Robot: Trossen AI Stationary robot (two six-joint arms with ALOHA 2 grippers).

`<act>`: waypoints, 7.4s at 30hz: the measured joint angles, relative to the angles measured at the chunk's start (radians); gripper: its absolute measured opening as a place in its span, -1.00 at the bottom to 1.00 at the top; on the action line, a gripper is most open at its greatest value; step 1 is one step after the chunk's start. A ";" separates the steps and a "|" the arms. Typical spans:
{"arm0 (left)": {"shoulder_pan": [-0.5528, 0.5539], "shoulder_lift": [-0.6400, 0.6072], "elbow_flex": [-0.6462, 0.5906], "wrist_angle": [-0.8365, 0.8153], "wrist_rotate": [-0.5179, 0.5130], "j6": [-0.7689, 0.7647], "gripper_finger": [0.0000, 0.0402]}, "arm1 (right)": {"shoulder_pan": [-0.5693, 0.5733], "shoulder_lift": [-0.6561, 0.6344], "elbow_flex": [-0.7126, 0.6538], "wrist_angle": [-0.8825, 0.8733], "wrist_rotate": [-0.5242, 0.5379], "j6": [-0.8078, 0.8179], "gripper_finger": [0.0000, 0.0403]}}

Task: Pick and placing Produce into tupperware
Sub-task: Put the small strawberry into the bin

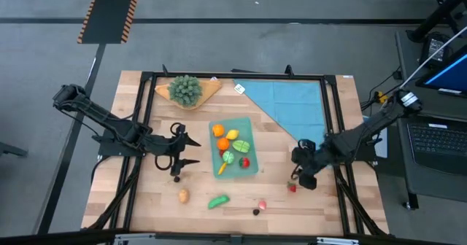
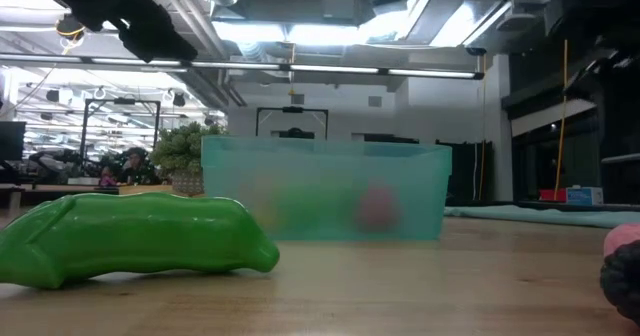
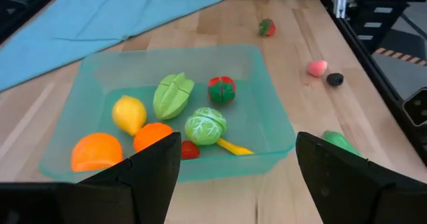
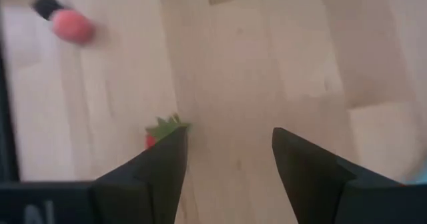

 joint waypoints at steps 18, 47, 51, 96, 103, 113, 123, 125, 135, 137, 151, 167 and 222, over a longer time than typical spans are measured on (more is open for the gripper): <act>-0.073 0.000 0.000 0.028 0.000 -0.004 0.43 | 0.305 0.366 0.326 -0.254 0.169 0.352 0.10; -0.072 0.000 0.000 0.028 0.000 -0.003 0.43 | 0.312 0.430 0.299 -0.175 0.168 0.446 0.10; -0.072 0.000 0.000 0.028 0.000 -0.003 0.43 | 0.312 0.430 0.260 -0.102 0.168 0.472 0.10; -0.072 0.000 0.000 0.020 0.001 -0.002 0.43 | 0.271 0.482 0.048 0.200 0.154 0.442 0.10; -0.072 0.000 0.000 0.020 0.000 -0.002 0.43 | 0.269 0.502 0.062 0.191 0.158 0.435 0.10; -0.072 0.000 0.000 0.020 0.000 -0.002 0.43 | 0.268 0.501 0.078 0.169 0.148 0.422 0.09; -0.072 0.000 0.000 0.020 0.001 -0.002 0.43 | 0.267 0.501 0.078 0.168 0.150 0.446 -0.23; -0.072 0.000 0.000 0.020 0.000 -0.002 0.43 | 0.267 0.501 0.078 0.168 0.150 0.447 -0.28; -0.072 0.000 0.000 0.020 0.001 -0.002 0.43 | 0.267 0.501 0.079 0.169 0.151 0.454 -0.28; -0.072 0.000 0.000 0.020 0.001 -0.002 0.43 | 0.267 0.498 0.084 0.161 0.156 0.455 -0.30; -0.072 0.000 0.000 0.020 0.001 -0.002 0.43 | 0.264 0.198 0.086 0.001 0.327 0.425 -0.30; -0.072 0.000 0.000 0.020 0.001 -0.002 0.43 | 0.265 -0.234 -0.200 0.299 0.718 0.083 -0.30; -0.071 0.000 -0.170 0.358 -0.003 0.188 0.43 | -0.442 0.119 -0.314 1.472 -0.074 -0.733 -0.30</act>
